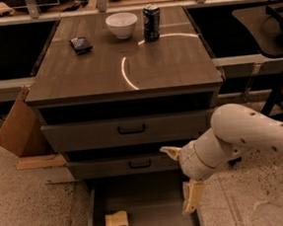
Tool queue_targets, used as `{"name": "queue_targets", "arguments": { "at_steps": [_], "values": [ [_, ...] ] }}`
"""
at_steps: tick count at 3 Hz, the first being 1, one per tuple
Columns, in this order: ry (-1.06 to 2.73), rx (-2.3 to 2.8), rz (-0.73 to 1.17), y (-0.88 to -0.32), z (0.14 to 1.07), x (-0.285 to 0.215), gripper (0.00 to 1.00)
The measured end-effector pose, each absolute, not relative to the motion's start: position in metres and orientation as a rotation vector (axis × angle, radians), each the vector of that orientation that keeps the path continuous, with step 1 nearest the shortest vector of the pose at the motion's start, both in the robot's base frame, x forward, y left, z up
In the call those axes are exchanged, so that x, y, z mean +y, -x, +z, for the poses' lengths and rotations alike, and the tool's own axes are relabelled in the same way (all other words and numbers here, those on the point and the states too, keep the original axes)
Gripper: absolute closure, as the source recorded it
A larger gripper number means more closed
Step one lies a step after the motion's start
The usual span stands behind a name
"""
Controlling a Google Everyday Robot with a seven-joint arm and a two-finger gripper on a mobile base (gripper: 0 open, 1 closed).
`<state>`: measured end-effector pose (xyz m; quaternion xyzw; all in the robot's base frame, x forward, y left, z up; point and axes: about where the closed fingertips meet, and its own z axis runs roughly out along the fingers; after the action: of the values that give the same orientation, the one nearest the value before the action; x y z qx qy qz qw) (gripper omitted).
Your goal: Pick sponge from bottom drawer and place on counter
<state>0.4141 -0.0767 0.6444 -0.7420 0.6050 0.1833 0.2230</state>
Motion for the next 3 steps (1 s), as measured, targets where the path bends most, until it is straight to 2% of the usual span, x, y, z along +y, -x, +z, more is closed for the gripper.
{"name": "queue_targets", "arguments": {
  "at_steps": [3],
  "values": [
    [2.114,1.564,0.539,-0.412,0.540,-0.032,0.00]
  ]
}}
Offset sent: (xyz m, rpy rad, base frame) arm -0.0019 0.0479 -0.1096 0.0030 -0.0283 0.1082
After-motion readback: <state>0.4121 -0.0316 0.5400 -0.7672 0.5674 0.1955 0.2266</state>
